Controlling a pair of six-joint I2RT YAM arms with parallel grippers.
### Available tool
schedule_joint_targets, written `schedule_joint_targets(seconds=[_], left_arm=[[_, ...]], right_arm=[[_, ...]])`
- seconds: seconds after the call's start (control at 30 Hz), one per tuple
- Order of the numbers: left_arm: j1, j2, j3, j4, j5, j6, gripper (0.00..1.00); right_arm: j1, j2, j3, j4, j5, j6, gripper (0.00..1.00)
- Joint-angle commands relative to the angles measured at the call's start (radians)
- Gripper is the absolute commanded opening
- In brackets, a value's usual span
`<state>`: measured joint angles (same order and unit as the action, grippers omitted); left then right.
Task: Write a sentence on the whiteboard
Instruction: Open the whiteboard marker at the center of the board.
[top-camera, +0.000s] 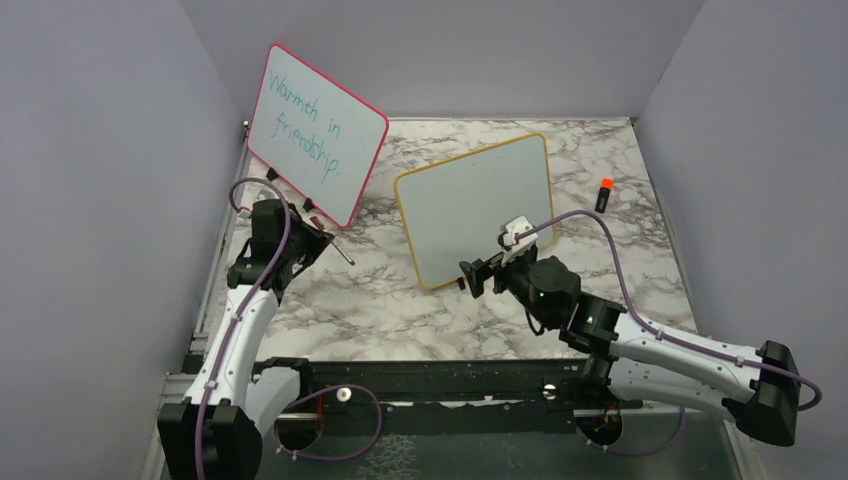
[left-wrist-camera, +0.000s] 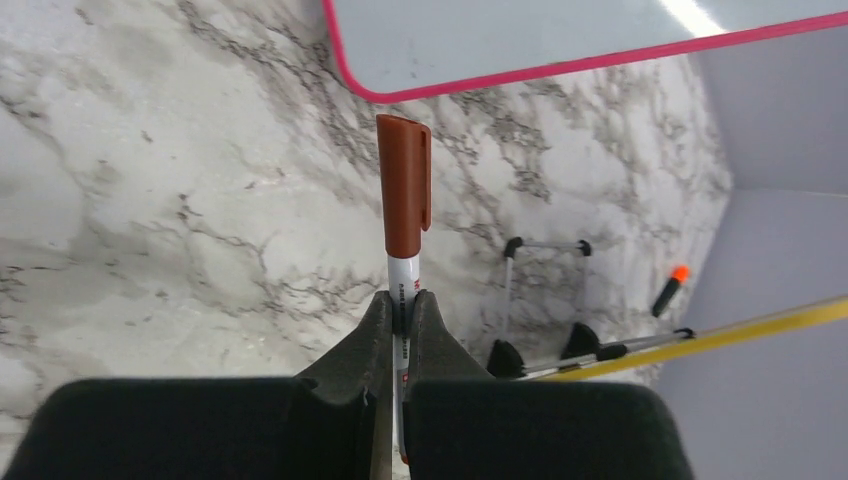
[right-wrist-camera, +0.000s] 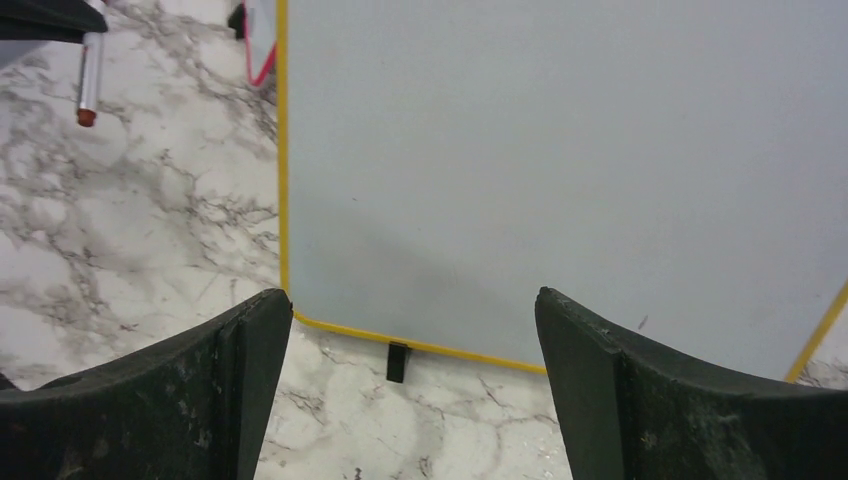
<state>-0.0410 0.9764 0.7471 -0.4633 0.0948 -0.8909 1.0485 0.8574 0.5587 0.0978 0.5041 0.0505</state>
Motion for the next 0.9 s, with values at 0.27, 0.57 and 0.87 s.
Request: schedule_joint_targets(seconds=[0.27,0.57,0.87], left_arm=[[-0.21,-0.151,-0.043,0.2,-0.02,-0.358,0.0],[-0.432,-0.147,0.011,0.256,-0.198,-0.481,0.0],[-0.578,-0.098,0.027,0.352,-0.31,-0.535,0.0]], right_arm=[[0.008,0.076,0.056,0.289,-0.232,0.07,0.95],[0.008,0.15,0.094,0.428,-0.282,0.186,0.92],[0.007,0.247,0.132,0.505,-0.221,0.334,0.83]])
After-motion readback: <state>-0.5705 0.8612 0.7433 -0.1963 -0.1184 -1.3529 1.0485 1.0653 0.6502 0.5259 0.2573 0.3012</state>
